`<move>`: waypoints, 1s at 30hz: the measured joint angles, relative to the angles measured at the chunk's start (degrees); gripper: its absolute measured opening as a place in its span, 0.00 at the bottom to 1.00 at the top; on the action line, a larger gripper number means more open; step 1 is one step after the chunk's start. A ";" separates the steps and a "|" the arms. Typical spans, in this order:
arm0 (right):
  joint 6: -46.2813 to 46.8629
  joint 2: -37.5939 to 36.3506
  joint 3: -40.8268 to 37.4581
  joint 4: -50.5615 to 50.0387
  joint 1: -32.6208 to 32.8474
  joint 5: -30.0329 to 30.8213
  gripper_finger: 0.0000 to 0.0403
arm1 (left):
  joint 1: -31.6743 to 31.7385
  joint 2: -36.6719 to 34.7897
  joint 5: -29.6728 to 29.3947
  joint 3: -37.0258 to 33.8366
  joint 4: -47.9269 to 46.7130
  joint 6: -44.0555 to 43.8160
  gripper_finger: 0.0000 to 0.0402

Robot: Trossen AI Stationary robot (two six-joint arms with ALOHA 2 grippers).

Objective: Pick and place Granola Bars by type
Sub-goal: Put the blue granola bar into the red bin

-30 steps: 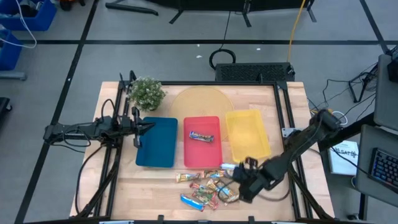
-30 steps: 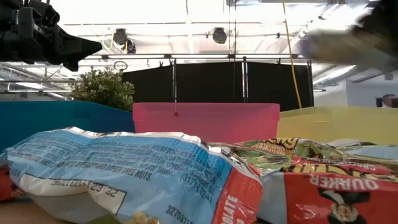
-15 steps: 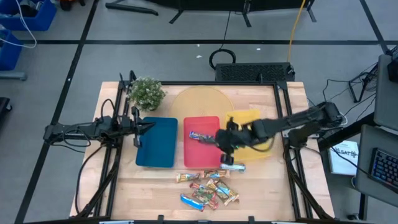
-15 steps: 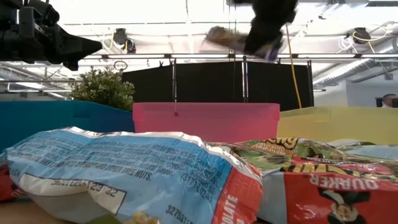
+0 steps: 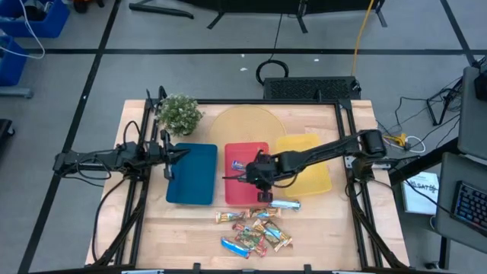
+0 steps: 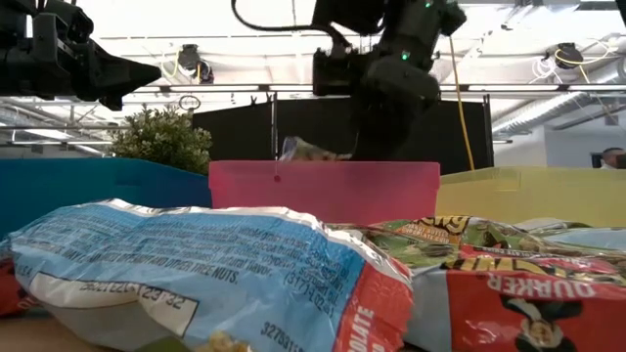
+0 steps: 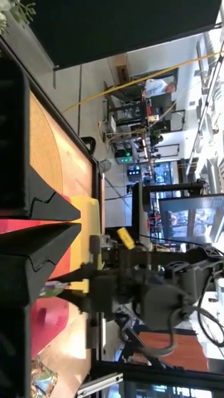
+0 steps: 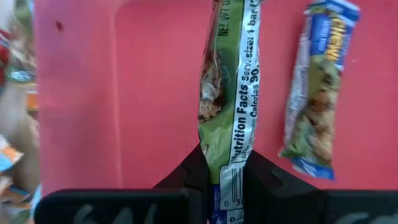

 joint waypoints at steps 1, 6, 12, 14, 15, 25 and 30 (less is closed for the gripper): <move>-0.44 0.86 0.48 0.00 0.09 0.00 0.10 | 0.00 0.02 0.01 0.00 -0.01 0.09 0.06; -0.79 4.11 1.88 -0.01 -0.14 -0.89 0.10 | 0.00 0.02 0.00 0.00 0.00 0.37 0.06; -1.73 4.92 1.90 -0.59 -0.87 -1.46 0.10 | 0.00 0.02 0.00 0.00 -0.02 0.17 0.06; -2.45 4.92 1.90 -0.48 -0.94 -1.49 0.11 | 0.00 0.02 0.02 0.00 -0.04 -0.01 0.06; -2.92 4.92 1.90 -0.48 -0.94 -1.50 0.11 | 0.00 0.02 0.02 0.00 -0.01 -0.07 0.06; -3.26 4.67 1.90 -0.67 -0.63 -1.53 0.23 | 0.00 0.02 0.02 0.00 0.43 0.59 0.06; -3.16 2.41 1.90 -0.42 -0.63 -1.25 0.29 | 0.00 0.02 0.02 0.00 0.38 0.55 0.06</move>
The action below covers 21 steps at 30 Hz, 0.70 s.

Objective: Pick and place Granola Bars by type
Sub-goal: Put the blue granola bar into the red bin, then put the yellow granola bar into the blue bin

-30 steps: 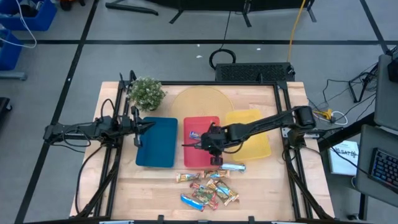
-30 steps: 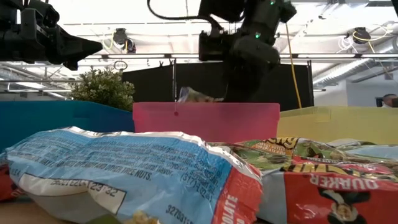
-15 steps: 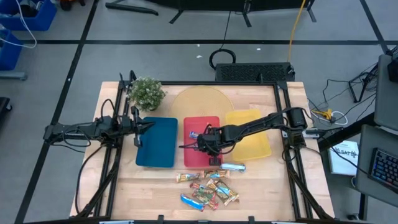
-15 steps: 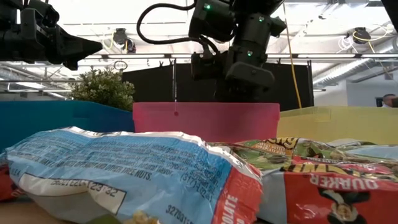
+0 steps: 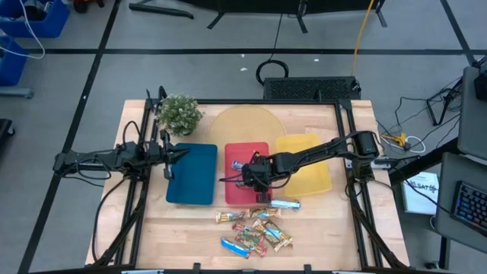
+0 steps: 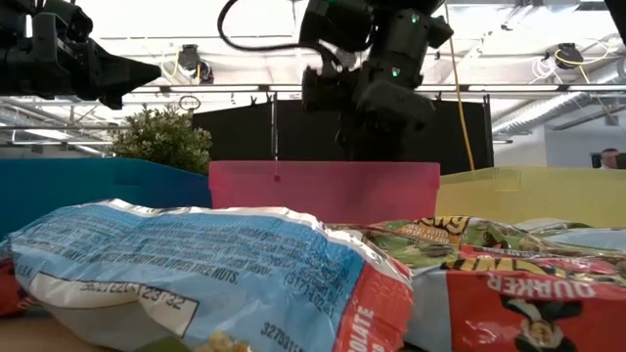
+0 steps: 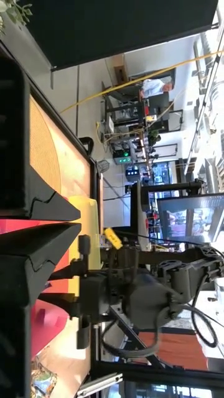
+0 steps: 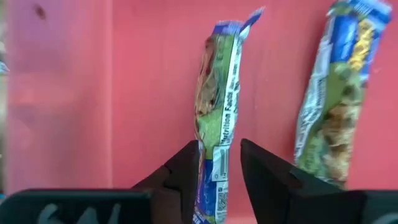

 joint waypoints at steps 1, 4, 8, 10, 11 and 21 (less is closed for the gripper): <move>0.00 -0.82 0.00 -0.02 0.00 0.07 0.29 | 0.00 -0.01 0.02 0.00 -0.01 -0.03 0.06; 0.06 -4.44 0.00 0.37 -0.02 0.34 0.30 | 0.00 -0.02 0.00 0.00 -0.09 -0.09 0.06; 2.56 -11.09 0.00 -0.19 0.10 1.40 0.29 | 0.00 0.00 0.00 0.00 0.03 -0.15 0.06; 5.10 -14.94 0.00 -1.22 0.72 1.43 0.28 | 0.00 -0.02 0.00 0.00 0.02 -0.15 0.06; 6.59 -17.09 0.00 -1.62 1.32 1.40 0.28 | 0.00 -0.02 0.00 0.00 0.02 -0.15 0.06; 9.01 -34.98 -6.14 0.50 17.77 18.55 0.09 | 0.00 -0.02 0.04 0.00 -0.24 -0.15 0.06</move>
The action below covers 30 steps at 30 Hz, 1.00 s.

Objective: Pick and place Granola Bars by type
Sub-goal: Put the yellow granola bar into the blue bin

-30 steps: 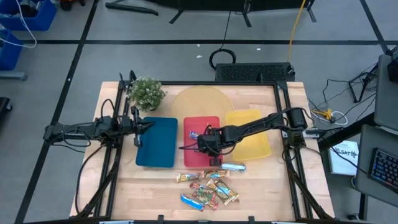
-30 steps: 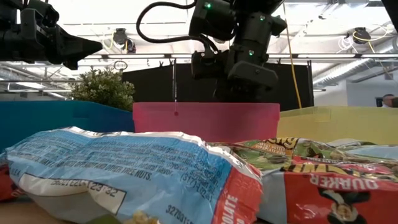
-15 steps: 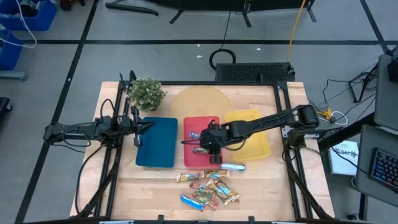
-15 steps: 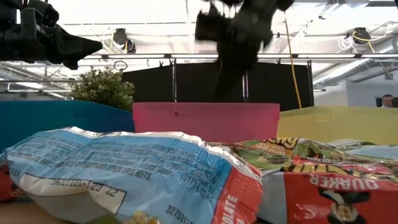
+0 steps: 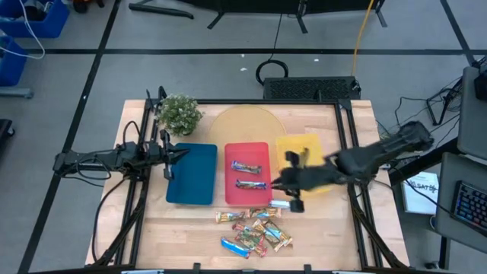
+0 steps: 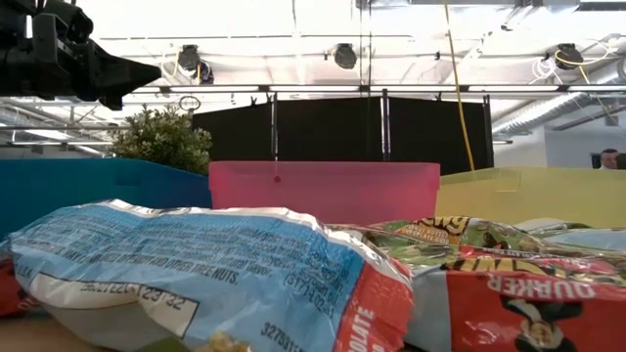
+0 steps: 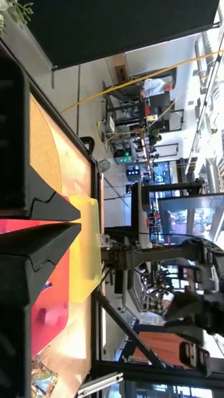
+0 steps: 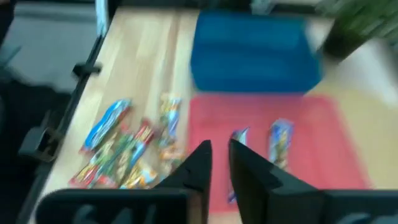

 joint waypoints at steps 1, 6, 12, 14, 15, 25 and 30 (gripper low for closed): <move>-0.29 -1.92 -1.57 1.54 1.66 3.24 0.06 | 0.00 0.00 -0.02 0.00 0.02 0.00 0.06; 0.27 -11.79 -11.99 6.61 5.05 8.56 0.02 | 0.00 0.01 0.02 0.00 1.16 0.00 0.06; -2.61 -23.95 -31.03 22.49 1.93 8.65 0.01 | 0.00 0.01 0.03 0.00 2.39 0.17 0.06; -4.57 -27.08 -37.14 28.82 1.14 8.39 0.01 | 0.01 0.00 0.04 0.00 3.11 0.92 0.06; -5.39 -28.56 -39.76 31.42 0.82 8.36 0.01 | 0.00 0.00 0.04 0.00 3.35 1.32 0.06; -13.00 -33.62 -57.40 58.58 -1.46 8.56 0.00 | 0.00 0.02 -3.94 0.00 4.82 5.15 0.06; -23.98 -33.58 -63.61 70.49 -3.60 8.56 0.00 | 0.01 0.02 -4.78 0.00 3.56 -1.11 0.06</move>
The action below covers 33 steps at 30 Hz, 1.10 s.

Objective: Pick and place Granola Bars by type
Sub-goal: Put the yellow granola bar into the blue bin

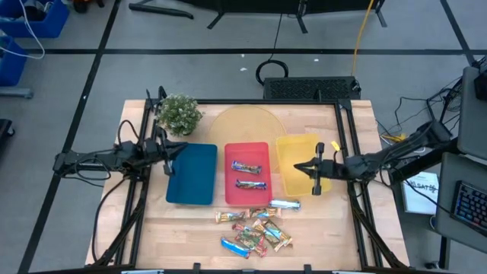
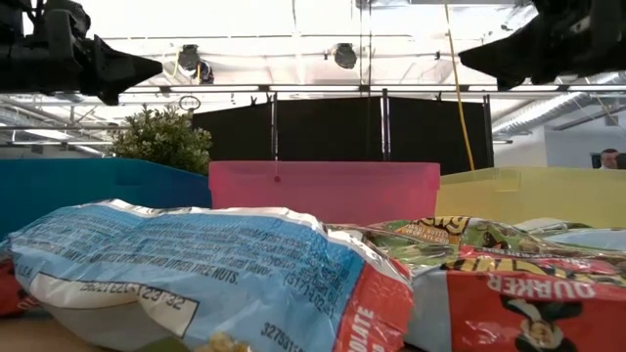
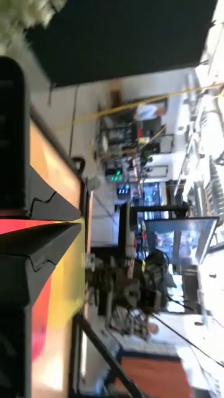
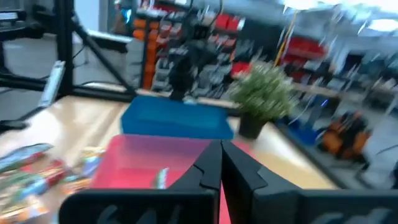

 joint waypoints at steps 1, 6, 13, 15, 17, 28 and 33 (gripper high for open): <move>-1.19 0.00 -0.99 2.34 -0.41 0.00 0.00 | -0.01 -0.02 0.46 0.00 -0.40 -1.66 0.06; -5.98 -0.46 -3.25 7.71 -1.70 -0.09 0.00 | -0.01 -0.02 0.33 0.00 -0.79 -2.91 0.06; -18.54 -1.40 -3.25 11.54 -3.75 -0.15 0.00 | 0.01 -0.02 -1.71 0.00 3.26 2.34 0.06; -21.28 -1.38 -3.25 13.35 -4.21 -0.17 0.00 | -0.01 -0.02 -1.73 0.00 3.27 2.93 0.06; -22.23 -1.39 -3.25 15.19 -4.67 -0.21 0.00 | 0.00 -0.02 -1.72 0.00 3.69 3.01 0.06; -13.71 -1.36 -3.23 14.97 -8.25 -0.09 0.00 | -1.68 1.77 20.90 0.00 4.40 2.77 0.06; -13.51 -1.29 -3.23 13.15 -8.33 -0.07 0.00 | -5.12 5.26 22.97 0.00 8.78 0.82 0.06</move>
